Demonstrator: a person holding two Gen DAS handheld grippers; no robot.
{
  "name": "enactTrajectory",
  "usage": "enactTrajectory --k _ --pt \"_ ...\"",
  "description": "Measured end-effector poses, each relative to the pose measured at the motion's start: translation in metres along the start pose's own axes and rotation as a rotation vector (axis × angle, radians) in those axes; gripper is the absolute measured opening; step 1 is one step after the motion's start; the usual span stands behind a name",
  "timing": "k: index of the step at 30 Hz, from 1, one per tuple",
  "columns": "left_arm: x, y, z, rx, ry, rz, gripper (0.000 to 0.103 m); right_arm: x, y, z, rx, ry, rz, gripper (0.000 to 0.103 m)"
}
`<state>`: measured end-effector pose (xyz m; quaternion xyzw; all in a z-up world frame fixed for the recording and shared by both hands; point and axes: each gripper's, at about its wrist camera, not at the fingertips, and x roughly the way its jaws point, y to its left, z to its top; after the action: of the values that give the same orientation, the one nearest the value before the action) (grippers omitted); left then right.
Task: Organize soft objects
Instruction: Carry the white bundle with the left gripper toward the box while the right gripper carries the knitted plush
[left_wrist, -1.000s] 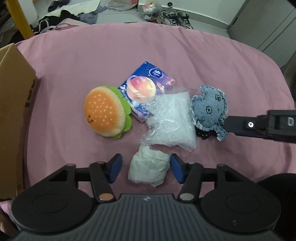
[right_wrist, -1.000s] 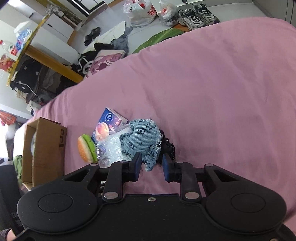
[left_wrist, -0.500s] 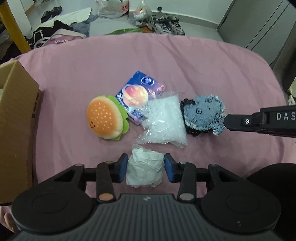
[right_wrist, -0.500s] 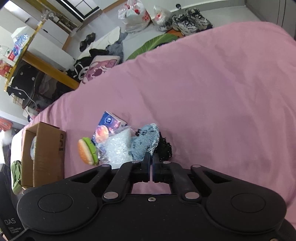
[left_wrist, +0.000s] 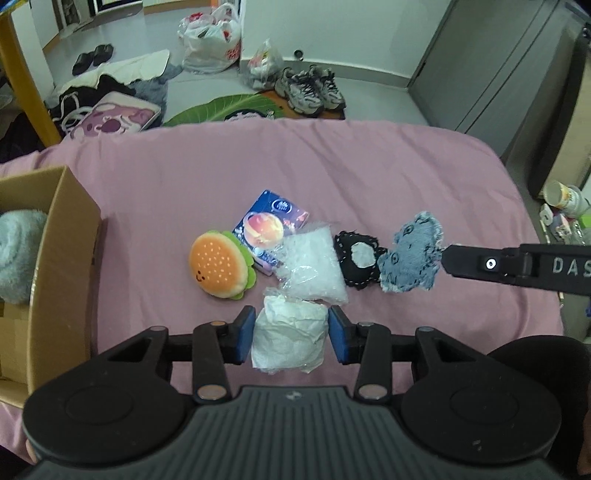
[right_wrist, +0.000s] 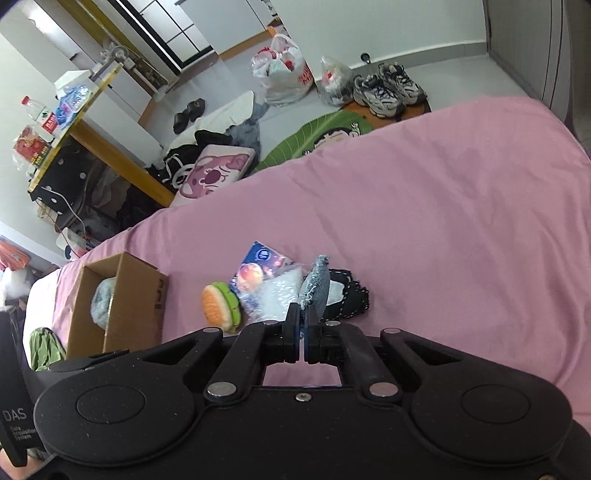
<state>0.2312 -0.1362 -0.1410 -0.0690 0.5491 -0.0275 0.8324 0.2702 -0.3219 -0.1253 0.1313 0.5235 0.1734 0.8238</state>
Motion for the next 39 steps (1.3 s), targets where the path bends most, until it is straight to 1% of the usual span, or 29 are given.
enactTrajectory --k 6,16,23,30,39 --pt "-0.022 0.006 0.001 0.001 -0.025 -0.015 0.041 -0.014 0.016 -0.005 -0.011 -0.029 -0.006 0.002" --pt "-0.06 0.029 0.004 -0.019 -0.087 -0.022 0.041 -0.026 0.046 -0.008 -0.051 -0.06 0.002 0.002" --pt "-0.075 0.05 0.006 -0.041 -0.121 -0.021 0.041 -0.029 0.07 -0.007 -0.087 -0.077 0.009 0.002" --pt "-0.089 0.074 0.006 -0.065 -0.149 -0.025 0.041 -0.029 0.1 -0.006 -0.128 -0.086 0.036 0.002" --pt "-0.099 0.114 0.004 -0.145 -0.174 -0.014 0.041 -0.023 0.137 -0.005 -0.184 -0.078 0.063 0.002"
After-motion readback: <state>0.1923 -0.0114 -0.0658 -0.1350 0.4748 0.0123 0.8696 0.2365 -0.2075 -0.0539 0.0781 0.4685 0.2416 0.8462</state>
